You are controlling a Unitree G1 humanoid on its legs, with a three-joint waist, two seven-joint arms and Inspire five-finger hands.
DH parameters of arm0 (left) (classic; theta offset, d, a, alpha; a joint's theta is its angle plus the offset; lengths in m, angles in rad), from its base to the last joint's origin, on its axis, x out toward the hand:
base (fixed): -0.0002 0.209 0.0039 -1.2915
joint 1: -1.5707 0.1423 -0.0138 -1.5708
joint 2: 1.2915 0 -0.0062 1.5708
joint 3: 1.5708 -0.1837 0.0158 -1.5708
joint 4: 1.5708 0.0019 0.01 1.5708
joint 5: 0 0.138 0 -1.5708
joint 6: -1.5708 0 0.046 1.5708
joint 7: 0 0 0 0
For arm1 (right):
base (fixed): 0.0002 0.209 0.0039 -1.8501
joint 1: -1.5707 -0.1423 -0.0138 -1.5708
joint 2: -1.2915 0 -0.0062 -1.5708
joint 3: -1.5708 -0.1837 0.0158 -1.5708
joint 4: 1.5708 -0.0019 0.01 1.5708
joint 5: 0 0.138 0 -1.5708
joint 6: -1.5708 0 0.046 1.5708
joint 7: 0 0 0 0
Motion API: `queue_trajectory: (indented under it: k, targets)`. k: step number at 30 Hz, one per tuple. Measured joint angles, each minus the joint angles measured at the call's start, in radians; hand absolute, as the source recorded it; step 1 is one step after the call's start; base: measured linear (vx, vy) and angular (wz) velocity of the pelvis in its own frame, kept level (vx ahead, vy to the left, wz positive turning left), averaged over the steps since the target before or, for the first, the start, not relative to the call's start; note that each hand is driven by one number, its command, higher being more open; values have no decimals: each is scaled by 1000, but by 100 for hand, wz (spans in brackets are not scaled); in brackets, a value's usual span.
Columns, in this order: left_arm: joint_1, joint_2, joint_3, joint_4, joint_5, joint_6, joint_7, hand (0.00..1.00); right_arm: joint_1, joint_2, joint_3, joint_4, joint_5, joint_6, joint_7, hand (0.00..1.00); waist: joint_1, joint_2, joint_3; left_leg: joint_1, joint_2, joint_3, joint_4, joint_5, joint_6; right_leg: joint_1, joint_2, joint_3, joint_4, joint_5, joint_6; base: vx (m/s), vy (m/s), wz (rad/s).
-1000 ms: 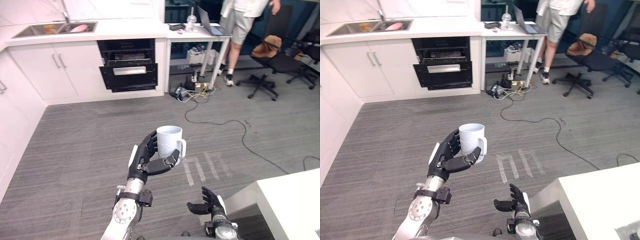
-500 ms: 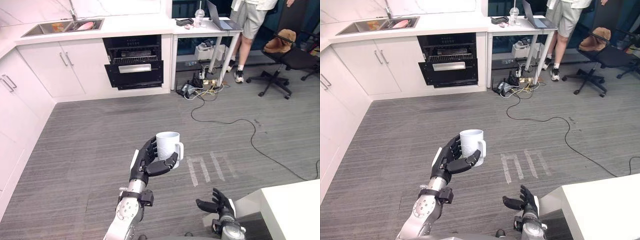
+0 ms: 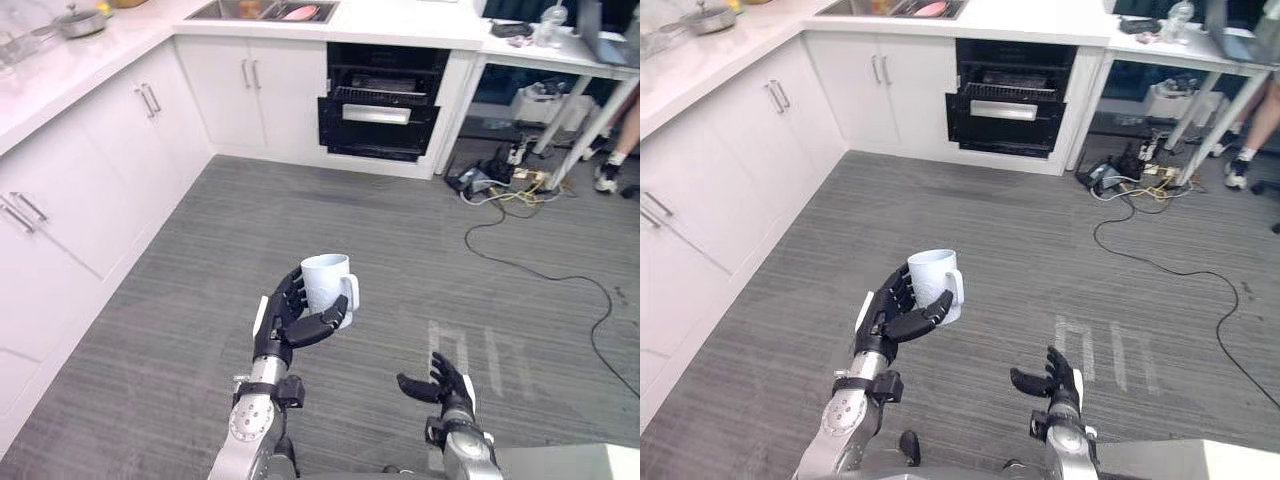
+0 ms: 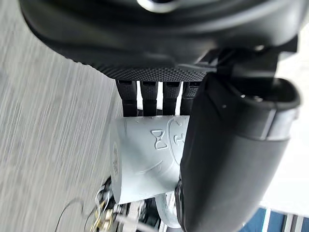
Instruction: Walk over to the sink, pick up the cup, carry it to the dishwasher, place the cup inside the dishwasher, then close the dishwasher door
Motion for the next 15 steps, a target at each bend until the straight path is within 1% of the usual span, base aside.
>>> queue_trajectory:
  k: [2, 3, 4, 5, 6, 7, 8, 9, 10, 11, 12, 13, 14, 15]
  targets:
    - [0, 0, 7, -5, 0, -2, 0, 30, -25, 4, 0, -9, 0, -3, 0, 90, 8, -5, 3, -14, -11, 0, 38, -32, 1, 1, -23, -3, 9, -10, 15, 100, 125, 10]
    - [1, -1, 7, -5, 0, -2, 0, 30, -30, 6, 0, -18, -1, -4, 0, 90, 10, -7, 5, -32, -19, -1, 94, -76, 4, 1, -45, -7, 35, -30, 28, 165, 219, 13]
    - [3, -1, 8, -5, 0, -2, 0, 30, -30, 10, 0, -21, -2, -5, 0, 90, 10, -13, 9, -40, -23, 5, 162, -132, 13, -1, -75, -7, 96, -74, 39, 167, 211, 13]
    - [5, -1, 8, -6, 1, -2, -2, 30, -28, 12, 1, -21, -5, -5, 1, 90, 10, -18, 13, -39, -29, 8, 194, -158, 17, -3, -96, -5, 140, -97, 50, 237, 235, 13]
    - [8, -2, 7, -10, 1, -2, -3, 30, -27, 14, 2, -22, -8, -5, 1, 90, 6, -32, 18, -34, -47, 6, 240, -200, 18, -15, -138, 7, 238, -133, 68, 212, 172, 17]
    - [10, -4, 4, -11, 1, -1, -3, 30, -25, 12, 3, -22, -9, -4, 1, 90, 2, -33, 19, -34, -66, 0, 267, -225, 24, -64, -178, 39, 364, -137, 57, 209, 184, 22]
    - [11, -4, 2, -18, 1, -1, -3, 30, -25, 12, 2, -22, -9, -4, 1, 90, 1, -36, 21, -30, -79, -7, 270, -235, 31, -93, -195, 66, 433, -129, 45, 220, 231, 34]
    - [15, 1, 1, -40, 2, 0, -3, 30, -23, 16, 2, -21, -9, -2, 1, 90, -6, -46, 29, -9, -106, -29, 266, -249, 47, -158, -215, 154, 574, -91, -13, 265, 210, 45]
    - [15, 12, -5, -49, 1, -3, -1, 30, -15, 21, 2, -21, -12, -1, 3, 90, -16, -46, 42, 29, -108, -47, 246, -257, 62, -226, -192, 262, 695, -96, -16, 281, 174, 48]
    - [15, 18, -3, -48, 1, -3, 2, 30, -10, 24, 6, -22, -19, -1, 6, 90, -20, -41, 46, 50, -107, -62, 232, -261, 65, -242, -157, 295, 715, -133, -12, 288, 108, 53]
    - [14, 24, -2, -49, 1, -3, 6, 30, 0, 26, 22, -25, -21, -1, 7, 90, -28, -38, 47, 92, -106, -83, 191, -261, 66, -272, -87, 326, 709, -183, -25, 234, 70, 40]
    - [13, 23, -2, -50, 1, -4, 9, 30, 2, 27, 27, -25, -21, -1, 9, 90, -28, -38, 47, 112, -108, -89, 170, -261, 66, -292, -60, 331, 693, -199, -31, 386, 83, 47]
    - [6, 24, -6, -50, 1, -7, 12, 30, 3, 28, 43, -26, -21, -1, 15, 90, -29, -30, 52, 158, -110, -109, 121, -261, 65, -347, 13, 327, 620, -212, -47, 351, 44, 37]
    - [0, 26, -11, -49, 1, -7, 13, 30, 3, 27, 44, -29, -21, -1, 19, 90, -33, -30, 52, 175, -110, -123, 106, -261, 65, -366, 38, 323, 583, -212, -47, 455, 22, 71]
